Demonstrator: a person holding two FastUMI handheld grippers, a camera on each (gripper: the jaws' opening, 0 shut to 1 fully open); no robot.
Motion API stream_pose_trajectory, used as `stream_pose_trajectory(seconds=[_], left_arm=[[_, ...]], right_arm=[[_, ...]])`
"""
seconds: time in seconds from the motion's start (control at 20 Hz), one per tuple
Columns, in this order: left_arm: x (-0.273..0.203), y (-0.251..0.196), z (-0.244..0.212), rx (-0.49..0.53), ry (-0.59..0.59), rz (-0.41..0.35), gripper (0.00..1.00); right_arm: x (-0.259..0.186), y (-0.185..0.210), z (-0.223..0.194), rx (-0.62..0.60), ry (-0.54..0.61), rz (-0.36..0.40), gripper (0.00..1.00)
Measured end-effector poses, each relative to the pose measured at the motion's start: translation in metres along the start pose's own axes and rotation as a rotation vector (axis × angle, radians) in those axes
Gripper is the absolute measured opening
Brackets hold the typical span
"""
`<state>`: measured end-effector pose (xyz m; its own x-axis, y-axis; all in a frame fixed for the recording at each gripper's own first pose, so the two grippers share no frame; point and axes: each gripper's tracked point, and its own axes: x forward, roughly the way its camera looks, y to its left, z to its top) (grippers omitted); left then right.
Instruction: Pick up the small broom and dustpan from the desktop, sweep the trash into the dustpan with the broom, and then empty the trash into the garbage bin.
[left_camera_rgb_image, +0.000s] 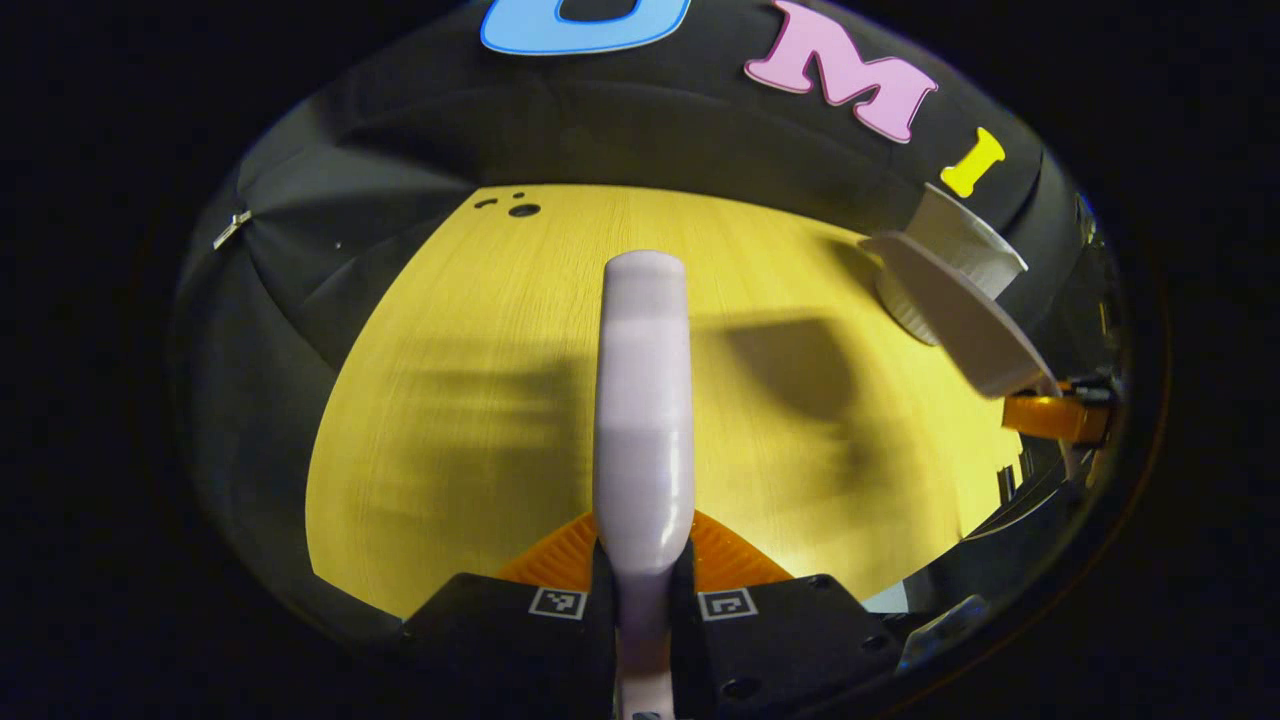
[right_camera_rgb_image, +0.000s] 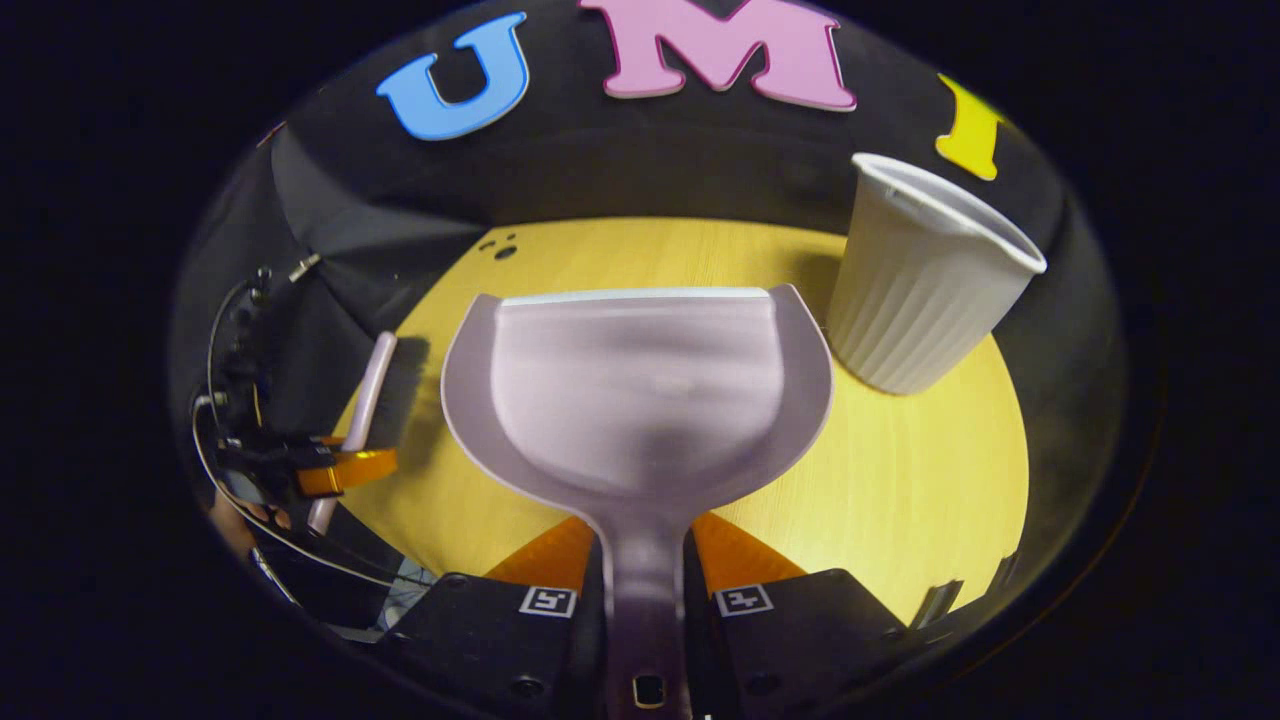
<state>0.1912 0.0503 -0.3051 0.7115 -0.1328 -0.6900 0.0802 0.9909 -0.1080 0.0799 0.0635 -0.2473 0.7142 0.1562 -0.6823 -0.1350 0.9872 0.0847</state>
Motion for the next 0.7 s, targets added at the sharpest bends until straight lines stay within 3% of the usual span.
stream_pose_trajectory(seconds=[0.1, 0.15, 0.25, 0.45, 0.7], left_arm=[[0.011, 0.0, -0.01, 0.01, 0.052, 0.026, 0.26], [0.017, 0.0, -0.014, 0.015, 0.07, 0.034, 0.26], [0.028, 0.006, -0.018, 0.042, 0.094, 0.062, 0.26], [0.05, 0.012, -0.024, 0.083, 0.16, 0.096, 0.27], [0.056, 0.009, -0.028, 0.084, 0.208, 0.101, 0.29]], right_arm=[[0.023, 0.001, -0.025, 0.007, 0.062, -0.007, 0.4], [0.033, 0.001, -0.035, 0.018, 0.089, -0.004, 0.31], [0.049, -0.003, -0.044, 0.021, 0.131, -0.02, 0.36], [0.07, -0.015, -0.048, -0.05, 0.147, -0.069, 0.36], [0.074, -0.015, -0.05, -0.035, 0.142, -0.081, 0.37]])
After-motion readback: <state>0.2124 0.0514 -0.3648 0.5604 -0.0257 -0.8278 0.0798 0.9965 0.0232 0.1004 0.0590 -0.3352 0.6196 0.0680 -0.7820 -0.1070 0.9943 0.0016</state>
